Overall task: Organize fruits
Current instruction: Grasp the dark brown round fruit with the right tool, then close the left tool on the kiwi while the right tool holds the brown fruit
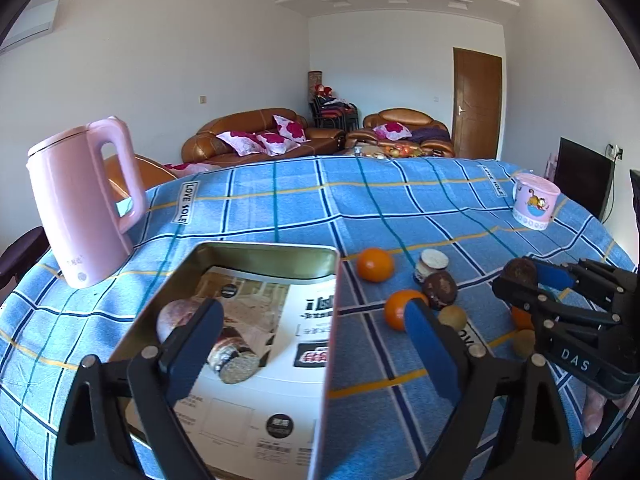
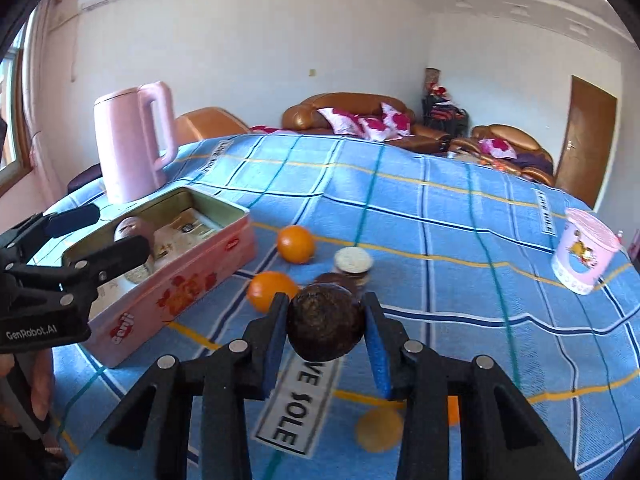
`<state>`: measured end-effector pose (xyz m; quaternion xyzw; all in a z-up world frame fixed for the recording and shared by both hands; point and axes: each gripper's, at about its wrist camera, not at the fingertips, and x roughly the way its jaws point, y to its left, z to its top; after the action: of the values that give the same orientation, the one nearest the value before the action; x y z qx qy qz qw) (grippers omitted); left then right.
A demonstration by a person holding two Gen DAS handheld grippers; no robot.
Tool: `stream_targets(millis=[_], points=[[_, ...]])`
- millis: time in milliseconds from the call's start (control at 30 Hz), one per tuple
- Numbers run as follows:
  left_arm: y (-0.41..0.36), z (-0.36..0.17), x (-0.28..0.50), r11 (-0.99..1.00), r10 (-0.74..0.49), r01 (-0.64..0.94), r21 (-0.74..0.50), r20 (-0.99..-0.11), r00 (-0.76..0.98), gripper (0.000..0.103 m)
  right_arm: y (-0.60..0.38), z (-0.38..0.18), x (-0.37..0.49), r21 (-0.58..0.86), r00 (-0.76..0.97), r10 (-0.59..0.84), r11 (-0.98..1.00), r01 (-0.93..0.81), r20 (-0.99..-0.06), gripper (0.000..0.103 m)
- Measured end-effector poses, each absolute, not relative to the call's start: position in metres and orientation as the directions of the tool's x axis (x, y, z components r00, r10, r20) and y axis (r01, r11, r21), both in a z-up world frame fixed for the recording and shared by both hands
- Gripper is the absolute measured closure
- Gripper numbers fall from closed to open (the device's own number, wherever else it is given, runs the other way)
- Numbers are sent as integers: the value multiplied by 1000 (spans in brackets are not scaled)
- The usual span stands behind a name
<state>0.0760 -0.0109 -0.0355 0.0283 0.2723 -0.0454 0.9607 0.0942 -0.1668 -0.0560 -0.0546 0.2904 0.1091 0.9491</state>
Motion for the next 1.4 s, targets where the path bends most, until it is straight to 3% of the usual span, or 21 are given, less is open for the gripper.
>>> stream_targets(millis=[300,833,1400], points=[[-75,-47,90,970,-172,240,36,-599,782,33,-207,-52,109,-47,835,62,993,-105,-547,64],[-110,-76,128,946,-264,316,-73,-742,617,73,-221,-55,114,17,819,91,995,-99,-567,64],[-90,-58,113,965,-248,247,-92,-637,730,74,-217,-53,111,21,823,131,989,-144,-553,64]])
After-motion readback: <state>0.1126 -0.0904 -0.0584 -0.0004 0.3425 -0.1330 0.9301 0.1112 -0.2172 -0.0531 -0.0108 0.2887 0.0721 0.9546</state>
